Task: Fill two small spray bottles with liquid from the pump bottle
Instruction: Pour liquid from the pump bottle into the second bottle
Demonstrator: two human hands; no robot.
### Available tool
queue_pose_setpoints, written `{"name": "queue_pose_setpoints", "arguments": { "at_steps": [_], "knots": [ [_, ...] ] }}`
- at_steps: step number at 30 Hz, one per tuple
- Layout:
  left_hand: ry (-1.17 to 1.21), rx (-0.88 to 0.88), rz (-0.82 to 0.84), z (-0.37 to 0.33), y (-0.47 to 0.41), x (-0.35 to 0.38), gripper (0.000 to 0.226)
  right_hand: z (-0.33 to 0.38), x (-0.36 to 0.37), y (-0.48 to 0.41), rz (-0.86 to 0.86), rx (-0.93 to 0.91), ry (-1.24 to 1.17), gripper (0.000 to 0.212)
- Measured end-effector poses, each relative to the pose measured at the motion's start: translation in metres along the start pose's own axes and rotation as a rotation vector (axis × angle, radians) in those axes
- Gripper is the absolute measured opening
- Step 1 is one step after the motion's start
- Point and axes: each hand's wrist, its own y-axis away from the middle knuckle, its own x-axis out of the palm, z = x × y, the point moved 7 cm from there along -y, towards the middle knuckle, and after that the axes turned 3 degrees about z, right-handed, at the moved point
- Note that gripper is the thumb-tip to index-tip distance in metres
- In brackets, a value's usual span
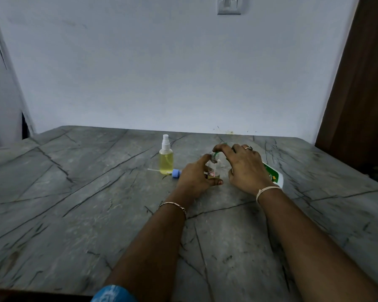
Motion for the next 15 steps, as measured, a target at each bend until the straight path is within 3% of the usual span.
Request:
{"name": "queue_pose_setpoints", "arguments": {
  "at_steps": [15],
  "knots": [
    [-0.007,0.01,0.01,-0.0043,0.002,-0.0019,0.066,-0.0012,0.001,0.0001,0.021,0.015,0.011,0.072]
  ]
}}
